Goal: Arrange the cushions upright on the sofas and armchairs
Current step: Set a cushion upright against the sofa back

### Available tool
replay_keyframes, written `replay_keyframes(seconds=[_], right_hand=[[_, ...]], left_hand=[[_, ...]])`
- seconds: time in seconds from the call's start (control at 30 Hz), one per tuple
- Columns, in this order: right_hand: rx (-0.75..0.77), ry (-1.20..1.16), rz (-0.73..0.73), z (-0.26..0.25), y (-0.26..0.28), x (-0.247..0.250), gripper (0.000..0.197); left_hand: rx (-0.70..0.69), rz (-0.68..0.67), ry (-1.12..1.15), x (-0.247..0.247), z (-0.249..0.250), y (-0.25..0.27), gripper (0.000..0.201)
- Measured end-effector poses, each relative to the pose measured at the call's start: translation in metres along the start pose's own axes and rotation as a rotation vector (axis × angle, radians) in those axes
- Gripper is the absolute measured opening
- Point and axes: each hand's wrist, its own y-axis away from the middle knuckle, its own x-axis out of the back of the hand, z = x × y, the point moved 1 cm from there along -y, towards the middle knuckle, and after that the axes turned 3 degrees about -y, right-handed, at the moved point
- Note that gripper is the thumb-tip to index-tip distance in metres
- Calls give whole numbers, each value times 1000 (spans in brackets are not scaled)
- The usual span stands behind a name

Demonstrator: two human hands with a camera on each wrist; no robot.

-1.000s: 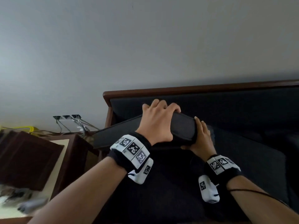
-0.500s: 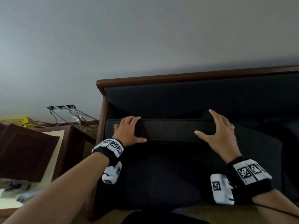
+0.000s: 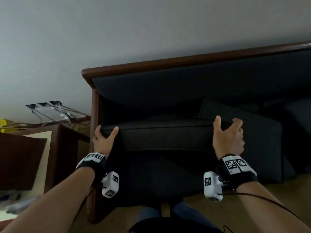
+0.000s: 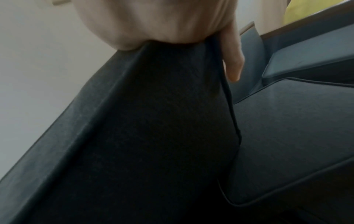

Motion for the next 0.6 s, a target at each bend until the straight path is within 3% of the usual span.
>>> replay_keyframes(seconds=[0.1, 0.2, 0.4, 0.53, 0.6], right_hand=[[-131, -75, -20, 0, -6, 3, 72], [-191, -169, -75, 9, -12, 8, 65], [-236, -341, -42, 4, -21, 21, 47], [-173, -392, -75, -28, -33, 32, 6], [-134, -399, -97, -41, -34, 32, 16]], left_hand=[[212, -9, 243, -1, -1, -10, 87], [338, -50, 335, 3, -2, -19, 79], [353, -58, 398, 15, 0, -17, 109], [309, 49, 454, 30, -3, -39, 114], [275, 91, 473, 46, 6, -45, 110]])
